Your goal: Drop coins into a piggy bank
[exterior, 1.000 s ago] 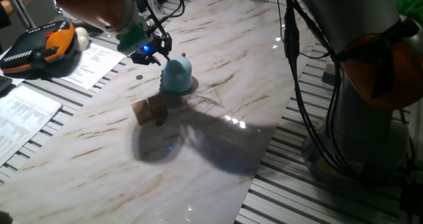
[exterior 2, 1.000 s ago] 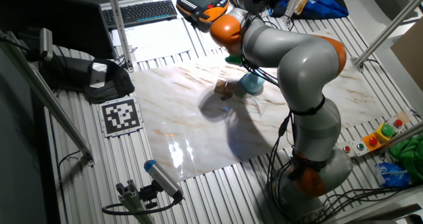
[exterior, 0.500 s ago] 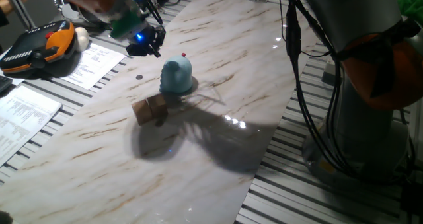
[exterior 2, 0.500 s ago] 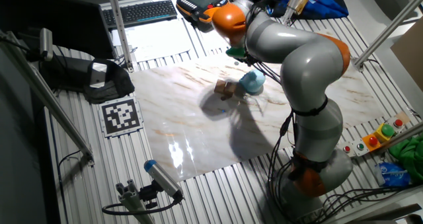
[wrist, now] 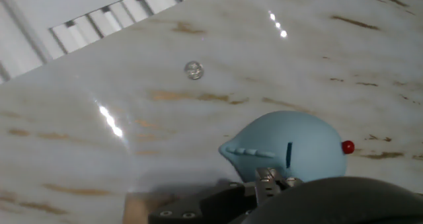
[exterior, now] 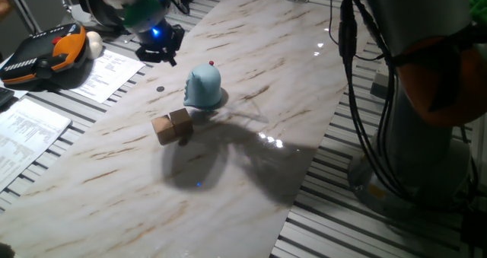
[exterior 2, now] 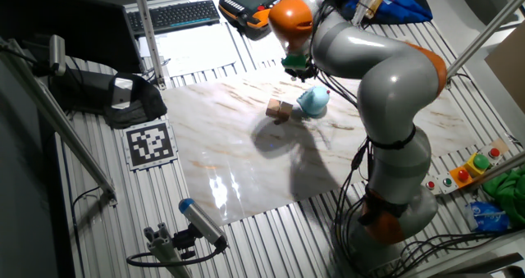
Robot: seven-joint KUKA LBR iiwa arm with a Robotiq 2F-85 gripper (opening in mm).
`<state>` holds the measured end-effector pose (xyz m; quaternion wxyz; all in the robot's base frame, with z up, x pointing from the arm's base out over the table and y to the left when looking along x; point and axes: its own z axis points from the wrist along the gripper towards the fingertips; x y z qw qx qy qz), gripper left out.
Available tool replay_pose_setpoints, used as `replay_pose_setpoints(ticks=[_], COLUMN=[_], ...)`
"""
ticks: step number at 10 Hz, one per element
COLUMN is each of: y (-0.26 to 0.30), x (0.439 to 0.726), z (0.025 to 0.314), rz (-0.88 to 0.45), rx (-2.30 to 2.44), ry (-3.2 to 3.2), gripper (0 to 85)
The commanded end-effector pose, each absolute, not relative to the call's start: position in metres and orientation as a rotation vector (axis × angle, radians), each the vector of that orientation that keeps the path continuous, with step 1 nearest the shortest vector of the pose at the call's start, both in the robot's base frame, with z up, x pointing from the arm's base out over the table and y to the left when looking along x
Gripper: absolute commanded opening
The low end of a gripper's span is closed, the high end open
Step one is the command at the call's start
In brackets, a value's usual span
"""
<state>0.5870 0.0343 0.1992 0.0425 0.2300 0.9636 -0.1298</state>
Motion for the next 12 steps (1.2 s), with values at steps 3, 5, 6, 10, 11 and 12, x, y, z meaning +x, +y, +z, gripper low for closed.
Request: replay_pose_setpoints(ticks=[3, 5, 6, 10, 11, 12], y=[0.040, 0.039, 0.039, 0.039, 0.040, 0.041], x=[0.582, 0.576, 0.576, 0.575, 0.574, 0.572], z=[0.214, 0.217, 0.218, 0.218, 0.219, 0.219], rz=[-0.229, -0.187, -0.187, -0.070, -0.034, -0.018], rx=[0.368, 0.192, 0.125, 0.021, 0.009, 0.001], ry=[2.993, 2.984, 2.970, 3.034, 3.050, 3.061], gripper=[0.0, 0.0, 0.0, 0.0, 0.0, 0.0])
